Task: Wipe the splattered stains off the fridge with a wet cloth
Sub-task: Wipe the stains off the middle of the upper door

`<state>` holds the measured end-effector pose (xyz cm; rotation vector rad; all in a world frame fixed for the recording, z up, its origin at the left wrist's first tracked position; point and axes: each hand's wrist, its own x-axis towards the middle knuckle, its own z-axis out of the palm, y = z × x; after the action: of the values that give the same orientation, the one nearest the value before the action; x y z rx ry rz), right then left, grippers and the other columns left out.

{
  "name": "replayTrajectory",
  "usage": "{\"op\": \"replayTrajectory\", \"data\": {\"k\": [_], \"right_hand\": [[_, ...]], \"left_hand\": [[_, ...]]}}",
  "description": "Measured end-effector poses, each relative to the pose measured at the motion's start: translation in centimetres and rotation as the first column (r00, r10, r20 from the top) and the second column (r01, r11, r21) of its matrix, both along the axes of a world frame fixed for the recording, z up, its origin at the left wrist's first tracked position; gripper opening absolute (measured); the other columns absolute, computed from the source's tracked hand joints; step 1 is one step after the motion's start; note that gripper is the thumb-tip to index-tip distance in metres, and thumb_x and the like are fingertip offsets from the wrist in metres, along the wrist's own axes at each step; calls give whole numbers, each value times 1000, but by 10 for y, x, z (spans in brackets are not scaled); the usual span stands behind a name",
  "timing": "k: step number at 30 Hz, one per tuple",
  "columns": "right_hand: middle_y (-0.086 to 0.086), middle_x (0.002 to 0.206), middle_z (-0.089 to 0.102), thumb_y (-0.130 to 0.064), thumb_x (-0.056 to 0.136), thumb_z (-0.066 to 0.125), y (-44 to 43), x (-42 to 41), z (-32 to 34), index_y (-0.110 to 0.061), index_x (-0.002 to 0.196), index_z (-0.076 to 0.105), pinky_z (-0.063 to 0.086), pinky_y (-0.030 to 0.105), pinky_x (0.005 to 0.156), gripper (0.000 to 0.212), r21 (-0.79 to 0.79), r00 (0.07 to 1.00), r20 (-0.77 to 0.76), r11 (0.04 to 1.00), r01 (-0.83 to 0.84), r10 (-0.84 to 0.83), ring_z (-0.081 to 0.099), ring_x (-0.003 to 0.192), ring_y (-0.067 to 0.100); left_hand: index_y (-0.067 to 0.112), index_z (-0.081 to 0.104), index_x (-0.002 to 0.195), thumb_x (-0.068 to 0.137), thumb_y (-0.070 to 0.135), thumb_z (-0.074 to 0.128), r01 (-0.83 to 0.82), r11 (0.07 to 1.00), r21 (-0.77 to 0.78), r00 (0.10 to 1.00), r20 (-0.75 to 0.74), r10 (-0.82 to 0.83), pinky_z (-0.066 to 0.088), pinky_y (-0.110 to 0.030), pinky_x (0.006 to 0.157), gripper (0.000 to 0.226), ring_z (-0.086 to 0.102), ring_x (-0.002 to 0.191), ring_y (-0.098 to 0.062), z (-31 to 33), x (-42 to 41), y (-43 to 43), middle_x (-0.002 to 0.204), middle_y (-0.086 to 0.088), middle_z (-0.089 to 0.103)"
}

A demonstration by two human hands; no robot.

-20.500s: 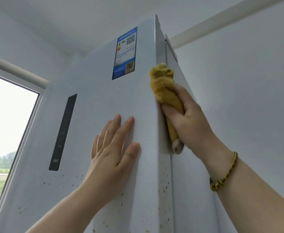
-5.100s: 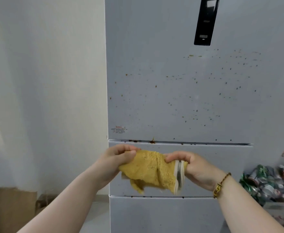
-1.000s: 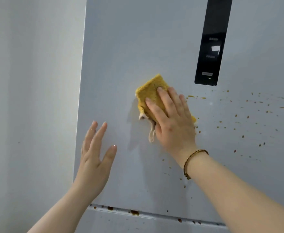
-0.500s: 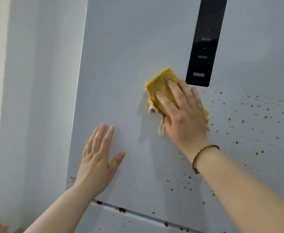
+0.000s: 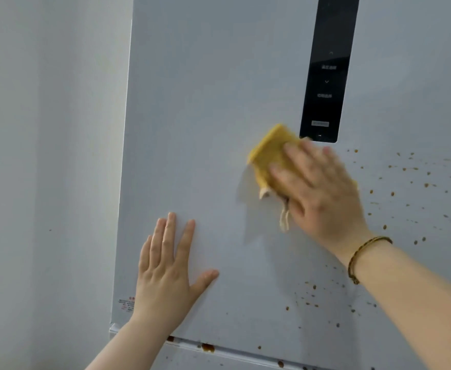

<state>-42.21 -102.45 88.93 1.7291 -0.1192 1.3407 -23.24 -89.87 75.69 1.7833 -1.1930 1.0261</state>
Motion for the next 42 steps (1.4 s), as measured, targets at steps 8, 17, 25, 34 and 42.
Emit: {"op": "replayTrajectory", "data": {"k": [8, 17, 25, 34, 42], "right_hand": [[11, 133, 36, -20, 89, 41, 11, 9, -82, -19, 125, 43, 17, 42, 111, 36, 122, 993, 108, 992, 38, -52, 30, 129, 33], [5, 132, 40, -14, 98, 31, -10, -38, -90, -21, 124, 45, 21, 41, 111, 31, -215, 889, -421, 972, 92, -178, 40, 124, 27], [8, 130, 38, -18, 88, 41, 3, -5, -85, -20, 121, 45, 16, 40, 111, 34, 145, 989, 150, 989, -20, -2, 36, 123, 32], [16, 123, 60, -20, 92, 39, -32, -65, 28, -19, 119, 46, 28, 45, 107, 28, -73, 995, -91, 997, 23, -29, 37, 120, 30], [11, 133, 43, -20, 88, 41, -35, -68, -25, -18, 121, 44, 16, 40, 111, 33, 1, 997, -66, 999, -42, 42, 34, 123, 31]], "left_hand": [[28, -6, 145, 84, 71, 6, 27, 1000, -4, 1000, -10, -27, -7, -24, 111, 76, -18, 139, -6, 2, 1, 1, 143, -13, 22], [16, 25, 139, 83, 70, 6, 52, 992, 112, 993, -111, -39, -7, -23, 110, 80, 4, 133, -21, 7, -9, 7, 143, -13, 20], [13, 24, 141, 73, 57, 37, 24, 998, 65, 991, -134, -16, 4, -32, 107, 82, 6, 134, -24, 8, -17, 6, 147, -14, 21], [36, -12, 133, 90, 47, 39, 154, 988, 1, 941, -306, -146, -4, -28, 113, 68, -11, 141, -13, 27, -76, 1, 150, 13, -13], [32, -3, 144, 51, 86, -13, 67, 994, 86, 950, -311, -37, 4, -44, 113, 107, -14, 141, -21, 33, -105, -21, 155, 0, -10]]}}
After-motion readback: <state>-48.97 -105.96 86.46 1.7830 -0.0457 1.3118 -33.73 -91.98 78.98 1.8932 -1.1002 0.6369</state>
